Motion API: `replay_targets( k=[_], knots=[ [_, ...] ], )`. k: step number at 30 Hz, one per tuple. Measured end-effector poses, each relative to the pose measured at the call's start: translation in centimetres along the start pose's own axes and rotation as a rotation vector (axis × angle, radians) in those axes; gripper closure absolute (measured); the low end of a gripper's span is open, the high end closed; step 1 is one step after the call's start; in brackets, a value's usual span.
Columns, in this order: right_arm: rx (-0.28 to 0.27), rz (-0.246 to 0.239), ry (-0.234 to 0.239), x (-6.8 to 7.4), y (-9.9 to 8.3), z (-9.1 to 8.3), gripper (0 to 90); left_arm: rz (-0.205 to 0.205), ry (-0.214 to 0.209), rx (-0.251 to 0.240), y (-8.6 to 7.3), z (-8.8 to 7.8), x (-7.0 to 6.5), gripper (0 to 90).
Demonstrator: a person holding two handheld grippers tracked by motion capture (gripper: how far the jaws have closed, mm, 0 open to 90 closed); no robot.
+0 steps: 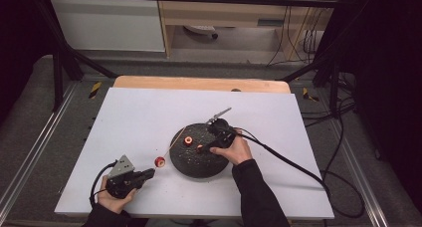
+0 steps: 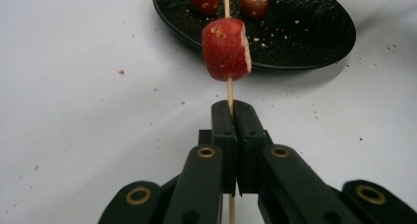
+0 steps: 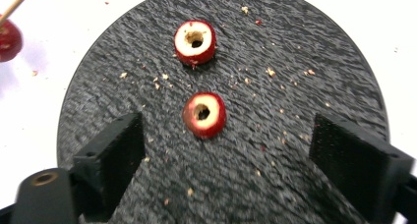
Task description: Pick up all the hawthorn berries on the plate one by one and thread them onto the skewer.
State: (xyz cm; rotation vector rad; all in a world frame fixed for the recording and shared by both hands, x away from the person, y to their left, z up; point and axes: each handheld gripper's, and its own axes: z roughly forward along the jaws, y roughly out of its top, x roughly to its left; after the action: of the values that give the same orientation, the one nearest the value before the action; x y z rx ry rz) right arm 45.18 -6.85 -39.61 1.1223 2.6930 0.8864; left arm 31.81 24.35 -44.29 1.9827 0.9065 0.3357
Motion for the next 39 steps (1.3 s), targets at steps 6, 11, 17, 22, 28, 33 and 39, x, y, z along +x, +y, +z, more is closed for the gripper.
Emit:
replay_targets(
  k=[6,11,17,22,28,33,39],
  knots=[
    [0.049,-0.017,0.003,0.2,0.9,1.2,22.9,-0.002,-0.003,0.006,-0.1,0.2,0.0,88.2],
    [0.090,-0.025,0.012,0.3,1.5,1.7,28.4,-0.002,-0.004,0.010,-0.1,0.2,-0.1,88.2],
    [0.107,-0.010,0.018,0.1,1.8,2.2,38.0,-0.002,-0.004,0.010,-0.1,0.3,-0.1,88.2],
    [0.132,0.000,0.034,-0.1,1.8,2.6,44.7,-0.002,-0.003,0.013,-0.1,0.3,-0.1,88.2],
    [0.143,0.014,0.046,-0.3,1.9,2.9,51.5,-0.002,-0.004,0.013,-0.1,0.2,0.0,88.3],
    [0.151,0.027,0.070,-0.4,1.9,3.3,55.2,-0.002,-0.004,0.013,-0.1,0.2,0.0,88.2],
    [0.160,0.035,0.073,-0.4,1.8,3.4,61.3,-0.002,-0.006,0.013,-0.1,0.2,0.0,88.2]
  ],
)
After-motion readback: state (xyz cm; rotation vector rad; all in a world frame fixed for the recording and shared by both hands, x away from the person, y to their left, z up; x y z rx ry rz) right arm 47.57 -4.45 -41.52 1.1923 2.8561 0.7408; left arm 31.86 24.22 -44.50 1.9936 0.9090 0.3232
